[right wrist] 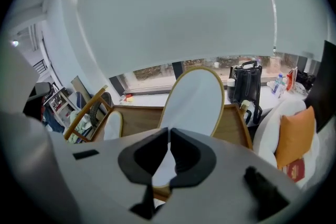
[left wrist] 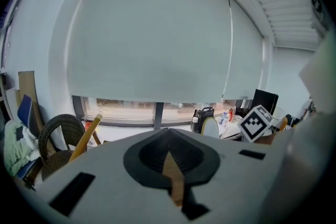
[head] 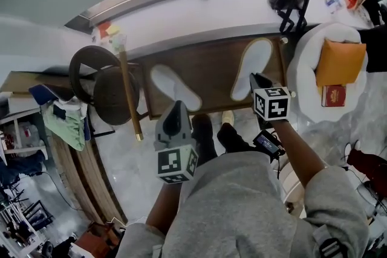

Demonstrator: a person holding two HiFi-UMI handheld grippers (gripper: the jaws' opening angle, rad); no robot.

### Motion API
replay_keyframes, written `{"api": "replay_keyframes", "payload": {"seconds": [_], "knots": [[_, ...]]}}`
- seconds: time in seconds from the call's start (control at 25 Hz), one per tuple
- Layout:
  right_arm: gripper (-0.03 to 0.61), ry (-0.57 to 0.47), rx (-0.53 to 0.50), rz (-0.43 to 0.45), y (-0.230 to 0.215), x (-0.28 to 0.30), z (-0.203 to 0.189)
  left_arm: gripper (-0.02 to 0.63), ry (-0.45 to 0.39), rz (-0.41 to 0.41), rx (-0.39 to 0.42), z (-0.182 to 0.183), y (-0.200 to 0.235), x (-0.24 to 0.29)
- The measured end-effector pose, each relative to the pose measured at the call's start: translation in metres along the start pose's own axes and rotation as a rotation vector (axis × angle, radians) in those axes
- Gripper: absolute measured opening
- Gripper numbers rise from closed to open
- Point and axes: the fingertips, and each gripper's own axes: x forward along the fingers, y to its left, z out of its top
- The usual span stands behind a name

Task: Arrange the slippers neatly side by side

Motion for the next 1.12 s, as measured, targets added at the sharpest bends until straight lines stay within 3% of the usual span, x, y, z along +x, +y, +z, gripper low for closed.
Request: {"api": "replay_keyframes", "payload": {"seconds": [0.32, 0.6, 0.8, 1.12], "knots": [[0.034, 0.126, -0.143, 0.082, 0.039, 0.0, -0.024, 0.014, -0.015, 0.027, -0.019, -0.002, 0.014, -0.011], [0.034, 0.291, -0.221, 0.103, 0.051, 0.066, -0.067, 0.014, 0.011, 0.059, -0.035, -0.01, 0.03, -0.012], [0.034, 0.353, -0.259, 0.061, 0.046, 0.1, -0.067, 0.014, 0.022, 0.078, -0.043, -0.01, 0.043, -0.011], [0.034, 0.417, -0.392, 0.117, 0.056, 0.118, -0.069, 0.014, 0.034, 0.078, -0.049, -0.013, 0.058, -0.009]]}}
